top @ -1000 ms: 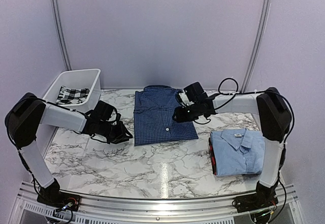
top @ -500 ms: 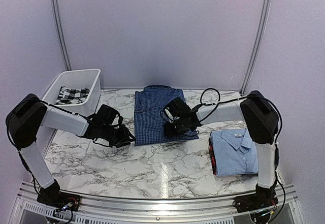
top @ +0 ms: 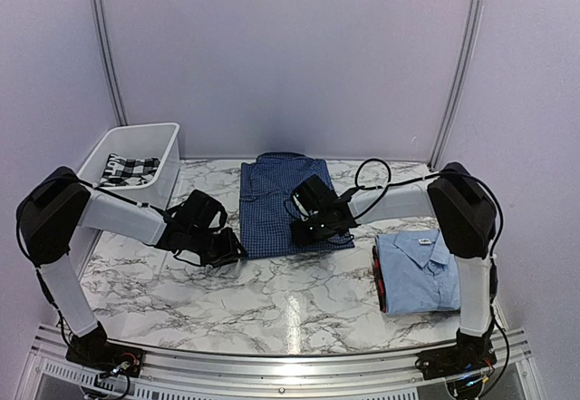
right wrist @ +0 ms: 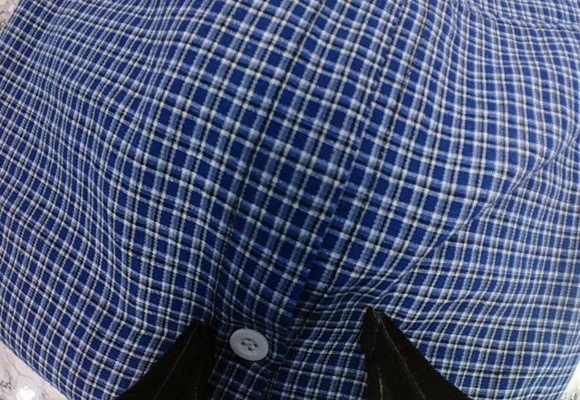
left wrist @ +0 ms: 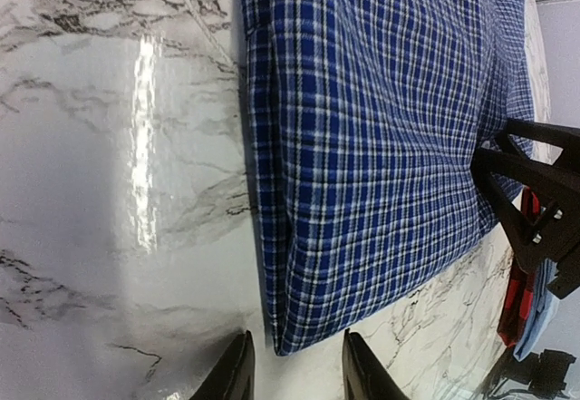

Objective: Fold and stack the long sleeve shirts
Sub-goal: Pick up the 2/3-rectangle-folded shirt from the center of the board.

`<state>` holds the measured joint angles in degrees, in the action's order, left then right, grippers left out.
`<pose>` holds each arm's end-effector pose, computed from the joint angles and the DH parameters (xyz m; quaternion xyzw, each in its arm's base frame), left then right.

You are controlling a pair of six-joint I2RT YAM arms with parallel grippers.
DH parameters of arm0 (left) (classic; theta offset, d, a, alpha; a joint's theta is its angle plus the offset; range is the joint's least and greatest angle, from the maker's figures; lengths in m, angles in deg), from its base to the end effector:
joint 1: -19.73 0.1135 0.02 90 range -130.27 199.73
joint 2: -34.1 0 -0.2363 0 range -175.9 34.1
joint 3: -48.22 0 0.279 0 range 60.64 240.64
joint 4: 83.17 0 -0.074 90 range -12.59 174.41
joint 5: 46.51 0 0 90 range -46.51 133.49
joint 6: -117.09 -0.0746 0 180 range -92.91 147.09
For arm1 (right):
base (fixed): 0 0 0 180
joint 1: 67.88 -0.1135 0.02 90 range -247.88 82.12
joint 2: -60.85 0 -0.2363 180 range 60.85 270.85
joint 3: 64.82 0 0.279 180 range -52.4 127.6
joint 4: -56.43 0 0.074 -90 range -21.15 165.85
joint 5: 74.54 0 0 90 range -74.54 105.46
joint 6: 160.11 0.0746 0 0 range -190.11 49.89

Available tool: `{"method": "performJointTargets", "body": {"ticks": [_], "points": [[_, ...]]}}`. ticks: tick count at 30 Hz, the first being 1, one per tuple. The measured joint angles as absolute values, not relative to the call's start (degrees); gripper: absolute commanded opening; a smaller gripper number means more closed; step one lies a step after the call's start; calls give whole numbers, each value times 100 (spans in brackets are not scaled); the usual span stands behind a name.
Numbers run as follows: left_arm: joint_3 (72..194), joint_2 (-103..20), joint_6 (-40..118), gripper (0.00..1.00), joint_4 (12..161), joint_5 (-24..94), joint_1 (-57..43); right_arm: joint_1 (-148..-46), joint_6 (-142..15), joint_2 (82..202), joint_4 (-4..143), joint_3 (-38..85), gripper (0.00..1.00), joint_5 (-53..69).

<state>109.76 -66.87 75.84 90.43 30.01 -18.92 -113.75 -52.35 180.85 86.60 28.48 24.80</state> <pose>0.2879 -0.2525 0.0632 -0.0370 0.9205 -0.3366 0.1948 0.3346 0.3275 0.0692 -0.2095 0.9324 0.0835 0.2826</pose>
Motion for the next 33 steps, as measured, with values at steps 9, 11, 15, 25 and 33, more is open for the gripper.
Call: {"method": "performJointTargets", "body": {"ticks": [9, 11, 15, 25, 33], "points": [[11182, -6927, 7704, 7, 9023, 3191, -2062, -11379, -5233, 18085, 8776, 2911, 60, 2507], [11192, -6958, 7739, 0, 9015, 3222, -2065, -11379, -5226, 18074, 8787, 2911, 60, 2502], [11195, -6958, 7820, 0, 9012, 3360, -2076, -11379, -5191, 17908, 8816, 2843, 61, 2500], [10917, -6154, 7689, 0, 8501, 3742, -2054, -11379, -5016, 16662, 8588, 1770, 56, 2434], [10259, -5540, 7573, 0, 8097, 3799, -2003, -11379, -4737, 15934, 8545, 655, 47, 2443]]}}
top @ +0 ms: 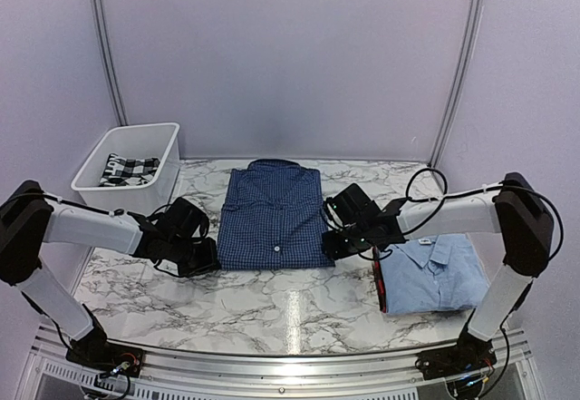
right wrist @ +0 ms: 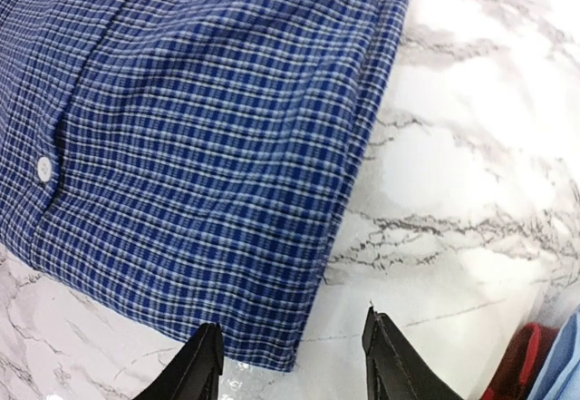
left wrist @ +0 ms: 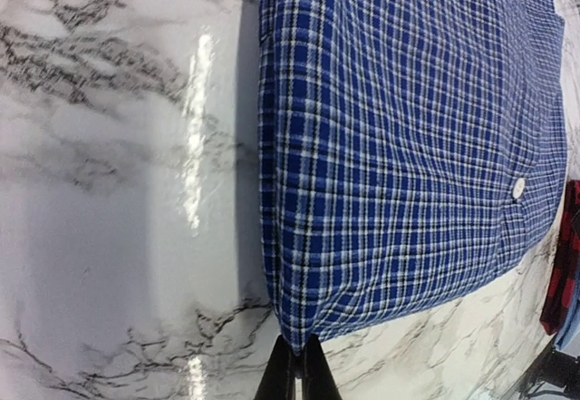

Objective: Fold and stack the long sleeve shirts
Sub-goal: Pick up the 2/3-rectangle-folded shirt from the center of the board.

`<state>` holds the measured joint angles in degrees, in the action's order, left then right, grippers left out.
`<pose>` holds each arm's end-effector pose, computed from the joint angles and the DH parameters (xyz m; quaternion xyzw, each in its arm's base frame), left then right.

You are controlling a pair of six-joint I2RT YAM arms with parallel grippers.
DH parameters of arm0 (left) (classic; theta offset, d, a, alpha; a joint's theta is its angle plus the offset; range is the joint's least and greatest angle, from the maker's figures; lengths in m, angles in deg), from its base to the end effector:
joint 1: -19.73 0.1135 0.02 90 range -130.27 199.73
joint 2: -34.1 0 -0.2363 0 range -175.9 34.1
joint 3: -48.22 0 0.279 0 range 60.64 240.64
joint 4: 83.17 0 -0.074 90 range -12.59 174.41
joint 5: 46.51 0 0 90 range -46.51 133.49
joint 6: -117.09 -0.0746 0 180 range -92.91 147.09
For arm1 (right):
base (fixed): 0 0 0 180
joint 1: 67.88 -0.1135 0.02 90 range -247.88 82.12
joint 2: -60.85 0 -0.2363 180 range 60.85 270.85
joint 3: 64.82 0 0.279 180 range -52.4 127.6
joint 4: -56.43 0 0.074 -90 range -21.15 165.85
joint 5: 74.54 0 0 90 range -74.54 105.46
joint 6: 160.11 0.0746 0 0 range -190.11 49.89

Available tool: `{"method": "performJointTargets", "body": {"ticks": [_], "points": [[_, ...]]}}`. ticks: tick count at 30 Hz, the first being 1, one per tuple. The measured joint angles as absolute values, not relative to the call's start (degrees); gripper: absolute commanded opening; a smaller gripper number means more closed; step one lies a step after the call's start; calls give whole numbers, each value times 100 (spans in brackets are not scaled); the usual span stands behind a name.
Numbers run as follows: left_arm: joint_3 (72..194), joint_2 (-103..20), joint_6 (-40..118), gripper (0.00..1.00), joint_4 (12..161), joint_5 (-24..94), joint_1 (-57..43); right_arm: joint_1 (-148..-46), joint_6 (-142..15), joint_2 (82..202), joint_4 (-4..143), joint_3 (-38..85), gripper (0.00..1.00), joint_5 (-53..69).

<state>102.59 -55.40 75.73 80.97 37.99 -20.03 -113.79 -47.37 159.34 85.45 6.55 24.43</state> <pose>0.2564 -0.2226 0.0740 -0.0569 0.9399 -0.2649 0.2076 0.2766 0.2688 0.0974 -0.1692 0.9389 0.1019 0.2819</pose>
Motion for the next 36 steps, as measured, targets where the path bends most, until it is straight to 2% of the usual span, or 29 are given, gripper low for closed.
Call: {"method": "performJointTargets", "body": {"ticks": [7, 10, 18, 25, 36], "points": [[10084, -5347, 7569, 0, 7931, 3799, -1997, -11379, -4463, 15773, 8507, 297, 38, 2233], [10084, -5317, 7569, 0, 7920, 3797, -1997, -11381, -4370, 15757, 8396, 175, 38, 2100], [10084, -5317, 7551, 0, 7915, 3799, -1997, -11578, -4260, 15773, 8403, 137, 41, 2126], [10084, -5317, 7547, 0, 7915, 3799, -1997, -11641, -4238, 15906, 8433, 448, 52, 2469], [10084, -5317, 7525, 0, 7915, 3799, -1997, -11646, -4241, 16509, 8492, 719, 49, 2677]]}}
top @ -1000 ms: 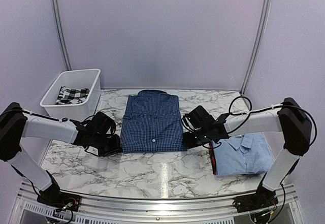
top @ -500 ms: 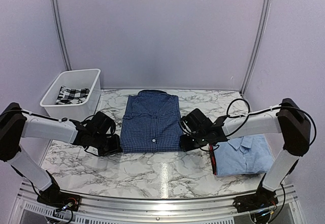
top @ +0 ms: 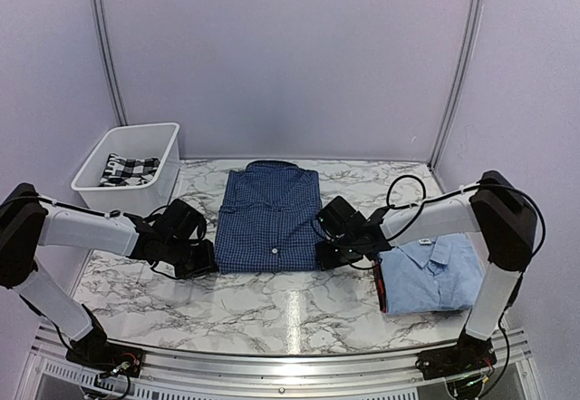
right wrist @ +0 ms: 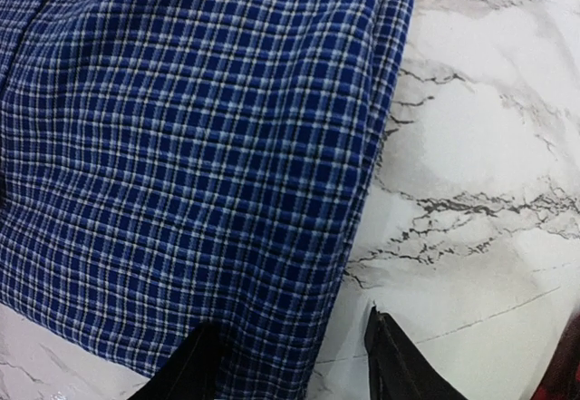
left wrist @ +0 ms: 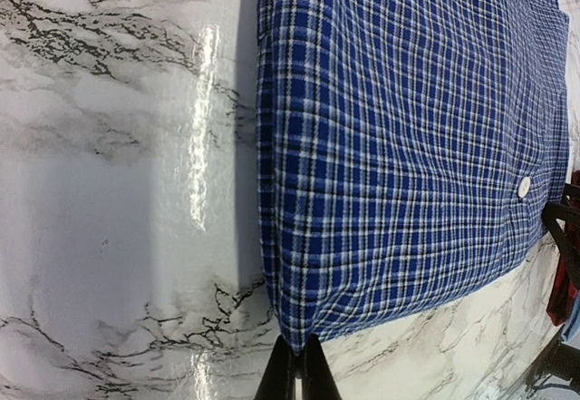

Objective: Fold and stack the long sleeve shirts
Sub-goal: Pick up the 2/3-rectangle-folded shirt from the center of the board.

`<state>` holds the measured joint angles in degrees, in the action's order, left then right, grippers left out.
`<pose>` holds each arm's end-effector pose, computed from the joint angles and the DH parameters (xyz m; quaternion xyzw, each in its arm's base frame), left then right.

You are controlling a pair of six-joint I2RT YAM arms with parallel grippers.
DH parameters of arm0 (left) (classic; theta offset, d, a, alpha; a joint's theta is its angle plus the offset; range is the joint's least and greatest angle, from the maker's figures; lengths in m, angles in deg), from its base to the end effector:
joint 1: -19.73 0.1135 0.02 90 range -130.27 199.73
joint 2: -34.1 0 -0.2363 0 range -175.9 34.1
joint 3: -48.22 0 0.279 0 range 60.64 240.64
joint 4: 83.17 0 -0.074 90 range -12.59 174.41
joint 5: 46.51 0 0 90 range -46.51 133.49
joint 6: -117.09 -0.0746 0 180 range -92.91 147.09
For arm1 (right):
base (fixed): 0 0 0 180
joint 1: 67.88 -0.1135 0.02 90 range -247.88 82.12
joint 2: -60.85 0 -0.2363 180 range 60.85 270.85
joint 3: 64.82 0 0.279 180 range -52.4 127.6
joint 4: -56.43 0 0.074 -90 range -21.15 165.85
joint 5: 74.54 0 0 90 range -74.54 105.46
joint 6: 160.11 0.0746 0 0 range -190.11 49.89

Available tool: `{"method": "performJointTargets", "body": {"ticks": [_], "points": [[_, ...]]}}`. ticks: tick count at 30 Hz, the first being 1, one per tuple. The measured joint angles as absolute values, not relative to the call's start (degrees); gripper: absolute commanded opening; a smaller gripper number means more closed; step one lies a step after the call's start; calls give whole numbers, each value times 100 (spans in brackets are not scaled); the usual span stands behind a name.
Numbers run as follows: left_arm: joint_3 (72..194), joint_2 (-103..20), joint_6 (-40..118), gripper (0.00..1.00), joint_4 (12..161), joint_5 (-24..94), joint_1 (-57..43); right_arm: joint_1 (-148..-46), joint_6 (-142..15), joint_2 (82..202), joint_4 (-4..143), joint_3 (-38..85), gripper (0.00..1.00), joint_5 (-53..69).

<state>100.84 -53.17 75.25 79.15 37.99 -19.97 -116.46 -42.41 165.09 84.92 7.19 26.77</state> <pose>0.2485 -0.2156 0.0736 -0.0543 0.9439 -0.2564 0.2007 0.2664 0.2799 0.0654 -0.1500 0.9514 0.0803 0.2567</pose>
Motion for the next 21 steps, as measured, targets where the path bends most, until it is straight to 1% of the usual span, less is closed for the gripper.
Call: {"method": "performJointTargets", "body": {"ticks": [5, 11, 14, 18, 21], "points": [[10062, -5317, 7523, 0, 7917, 3768, -1999, -11670, -4182, 16334, 8510, 468, 42, 2719], [10052, -5317, 7525, 0, 7913, 3758, -1999, -11716, -4068, 15924, 8744, 153, 41, 2662], [10047, -5317, 7525, 0, 7913, 3758, -1999, -11718, -3998, 15790, 8750, 52, 39, 2548], [10019, -5310, 7525, 0, 7913, 3758, -1999, -11718, -3945, 15771, 8693, 15, 34, 2334], [9995, -5303, 7525, 0, 7913, 3760, -1999, -11720, -3900, 15775, 8621, -13, 28, 2188]]}}
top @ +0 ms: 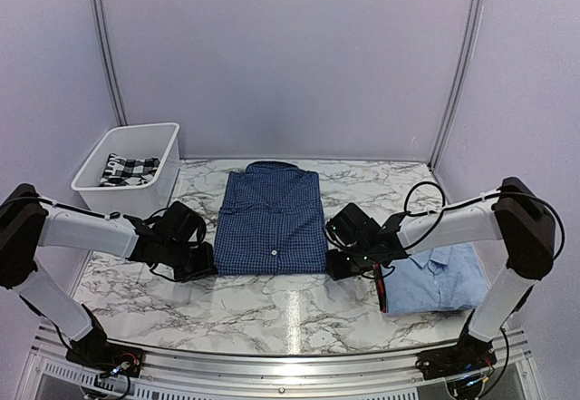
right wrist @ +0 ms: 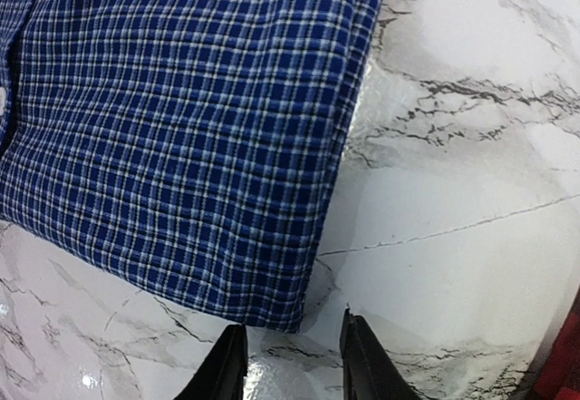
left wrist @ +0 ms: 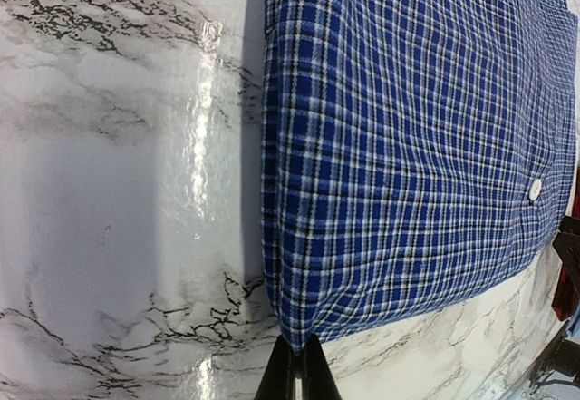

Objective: Fold and stack the long sleeve shirts
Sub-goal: Pick up the 2/3-rectangle-folded shirt from the center of the board.

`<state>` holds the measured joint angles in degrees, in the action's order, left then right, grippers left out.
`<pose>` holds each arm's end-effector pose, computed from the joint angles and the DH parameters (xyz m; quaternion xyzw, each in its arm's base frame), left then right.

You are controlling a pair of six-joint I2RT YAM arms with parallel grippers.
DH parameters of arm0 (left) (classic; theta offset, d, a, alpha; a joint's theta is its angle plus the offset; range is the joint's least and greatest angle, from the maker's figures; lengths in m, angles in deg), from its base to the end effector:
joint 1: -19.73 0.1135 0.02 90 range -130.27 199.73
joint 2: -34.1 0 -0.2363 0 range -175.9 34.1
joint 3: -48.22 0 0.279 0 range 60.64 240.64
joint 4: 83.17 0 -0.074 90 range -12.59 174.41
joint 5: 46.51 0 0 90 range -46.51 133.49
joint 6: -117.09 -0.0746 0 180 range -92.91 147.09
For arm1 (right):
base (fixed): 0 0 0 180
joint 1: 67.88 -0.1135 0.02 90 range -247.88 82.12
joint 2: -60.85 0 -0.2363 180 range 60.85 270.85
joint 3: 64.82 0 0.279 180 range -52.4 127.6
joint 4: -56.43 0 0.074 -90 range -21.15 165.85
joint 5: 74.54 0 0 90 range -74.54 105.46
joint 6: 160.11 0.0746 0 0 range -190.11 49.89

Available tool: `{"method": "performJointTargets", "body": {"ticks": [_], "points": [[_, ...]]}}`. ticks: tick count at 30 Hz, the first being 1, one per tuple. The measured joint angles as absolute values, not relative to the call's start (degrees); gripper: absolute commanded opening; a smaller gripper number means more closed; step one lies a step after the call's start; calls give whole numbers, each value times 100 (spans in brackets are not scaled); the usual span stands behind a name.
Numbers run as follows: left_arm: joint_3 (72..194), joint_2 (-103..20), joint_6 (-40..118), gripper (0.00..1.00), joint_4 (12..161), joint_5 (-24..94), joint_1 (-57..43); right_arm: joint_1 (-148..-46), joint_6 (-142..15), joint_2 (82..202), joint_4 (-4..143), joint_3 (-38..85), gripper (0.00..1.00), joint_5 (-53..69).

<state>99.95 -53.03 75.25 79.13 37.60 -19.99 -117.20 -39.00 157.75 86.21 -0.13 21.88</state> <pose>0.2448 -0.2133 0.0694 -0.0535 0.9460 -0.2544 0.1938 0.2371 0.2630 0.0686 -0.1399 0.9587 0.1145 0.2196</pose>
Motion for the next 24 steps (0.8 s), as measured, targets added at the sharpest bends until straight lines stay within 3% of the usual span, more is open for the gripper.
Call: {"method": "performJointTargets", "body": {"ticks": [14, 18, 24], "points": [[9973, -5286, 7527, 0, 7913, 3760, -1999, -11727, -4066, 15805, 8256, -210, 26, 2008], [9973, -5286, 7527, 0, 7913, 3760, -1999, -11759, -4214, 15805, 8066, -291, 22, 2078], [9973, -5286, 7525, 0, 7911, 3760, -1999, -11869, -4335, 15834, 7996, -304, 7, 2214]]}}
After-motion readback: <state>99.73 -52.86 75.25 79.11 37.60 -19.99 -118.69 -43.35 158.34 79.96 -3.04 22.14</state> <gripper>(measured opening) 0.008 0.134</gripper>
